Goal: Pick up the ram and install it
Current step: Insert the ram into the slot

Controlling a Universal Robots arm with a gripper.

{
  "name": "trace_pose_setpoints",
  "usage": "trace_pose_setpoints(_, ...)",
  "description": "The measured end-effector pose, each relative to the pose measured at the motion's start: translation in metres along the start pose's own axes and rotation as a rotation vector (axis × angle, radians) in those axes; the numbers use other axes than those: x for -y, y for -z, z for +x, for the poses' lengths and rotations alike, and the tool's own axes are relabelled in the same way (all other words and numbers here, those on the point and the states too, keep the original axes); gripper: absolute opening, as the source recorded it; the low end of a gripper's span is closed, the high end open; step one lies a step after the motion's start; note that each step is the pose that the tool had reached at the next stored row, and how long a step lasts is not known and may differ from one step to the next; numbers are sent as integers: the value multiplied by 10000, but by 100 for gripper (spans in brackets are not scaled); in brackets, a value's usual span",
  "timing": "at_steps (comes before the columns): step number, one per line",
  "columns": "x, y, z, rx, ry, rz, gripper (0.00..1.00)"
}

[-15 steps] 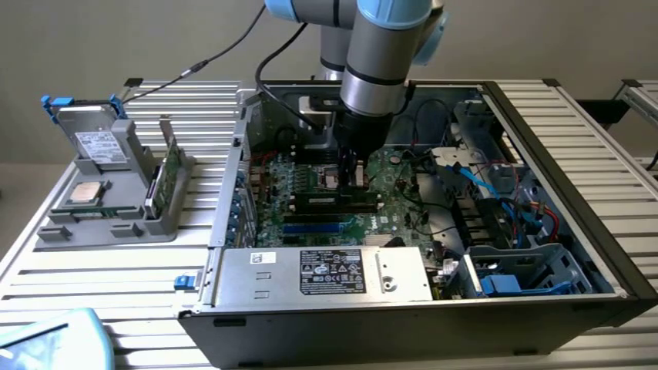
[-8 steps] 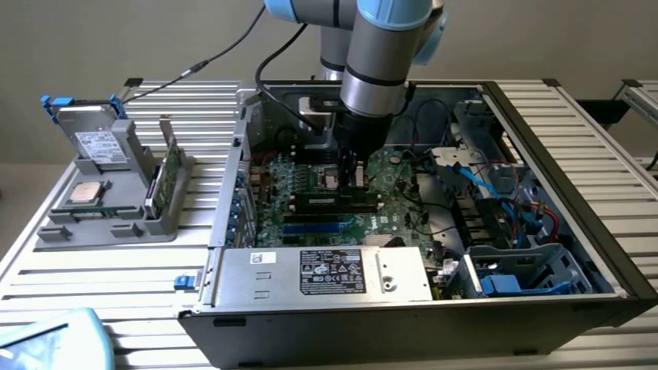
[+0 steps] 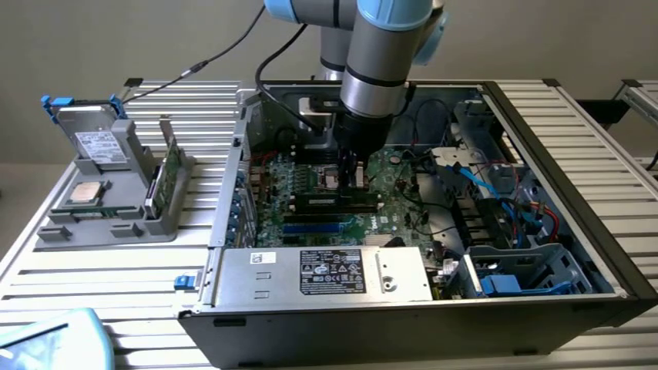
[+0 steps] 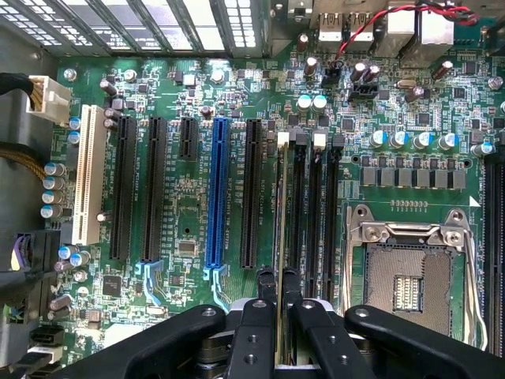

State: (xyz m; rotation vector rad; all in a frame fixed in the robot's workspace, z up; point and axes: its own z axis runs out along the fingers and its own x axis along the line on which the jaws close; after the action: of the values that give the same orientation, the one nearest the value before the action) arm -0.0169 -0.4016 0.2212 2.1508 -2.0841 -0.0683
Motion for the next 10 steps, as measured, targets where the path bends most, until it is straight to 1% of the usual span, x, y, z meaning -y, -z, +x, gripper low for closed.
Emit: trace_pose_setpoints(10,3,-13,-3,1,1,1,14)
